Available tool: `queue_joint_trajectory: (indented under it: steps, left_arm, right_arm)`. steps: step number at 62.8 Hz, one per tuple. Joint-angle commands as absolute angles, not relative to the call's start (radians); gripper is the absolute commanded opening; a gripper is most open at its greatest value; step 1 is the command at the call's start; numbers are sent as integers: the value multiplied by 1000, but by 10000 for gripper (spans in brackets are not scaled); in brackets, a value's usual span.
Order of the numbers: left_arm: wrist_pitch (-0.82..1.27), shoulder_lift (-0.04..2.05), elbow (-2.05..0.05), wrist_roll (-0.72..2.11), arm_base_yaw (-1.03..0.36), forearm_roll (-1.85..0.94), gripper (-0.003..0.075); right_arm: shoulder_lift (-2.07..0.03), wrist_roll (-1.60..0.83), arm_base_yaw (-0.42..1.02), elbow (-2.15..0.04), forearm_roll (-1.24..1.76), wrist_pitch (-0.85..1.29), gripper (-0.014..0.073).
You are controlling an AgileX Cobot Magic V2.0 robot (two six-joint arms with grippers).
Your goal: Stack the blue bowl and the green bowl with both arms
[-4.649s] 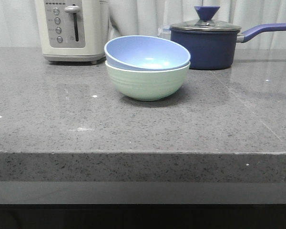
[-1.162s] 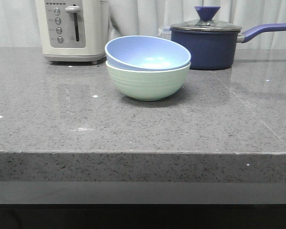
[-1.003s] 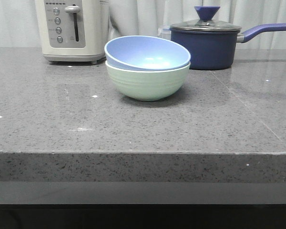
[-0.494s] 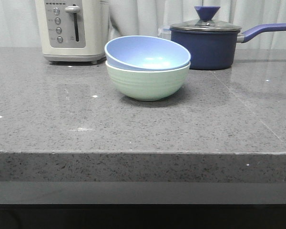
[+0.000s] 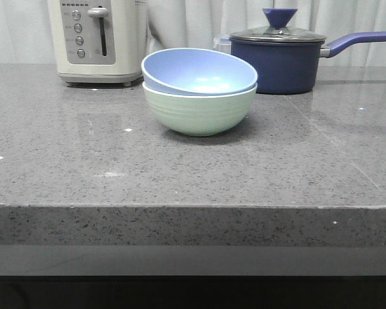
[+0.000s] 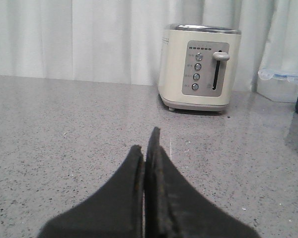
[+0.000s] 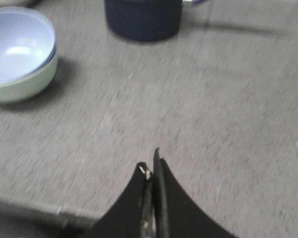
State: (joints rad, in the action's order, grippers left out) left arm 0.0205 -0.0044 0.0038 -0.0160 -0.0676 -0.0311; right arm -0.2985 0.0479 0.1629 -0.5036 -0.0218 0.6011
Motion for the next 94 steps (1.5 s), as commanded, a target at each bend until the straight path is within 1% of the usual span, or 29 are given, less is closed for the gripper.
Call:
queue_joint_trajectory:
  steps: [1, 9, 16, 26, 66, 78, 94]
  left_arm:
    - [-57, -23, 10, -13, -62, -40, -20]
    - [-57, -23, 10, -13, -62, -40, -20]
    - [-57, -23, 10, -13, -62, -40, -20]
    - [-57, -23, 10, -13, -62, -40, -20]
    - [-57, -21, 10, -13, -62, -40, -20]
    - [-57, -21, 10, -13, -62, -40, -20]
    - [-57, -21, 10, -13, -62, -40, -20]
  right_arm:
    - [-225, 46, 120, -383, -42, 286, -63]
    - [-88, 46, 72, -148, -42, -22, -63]
    - [-21, 46, 47, -39, -40, -118, -63]
    - [29, 46, 42, 11, -40, -115, -63]
    - [29, 46, 39, 11, -39, -99, -63]
    - [29, 46, 39, 11, 23, -97, -63]
    - [29, 46, 3, 11, 24, -95, -63]
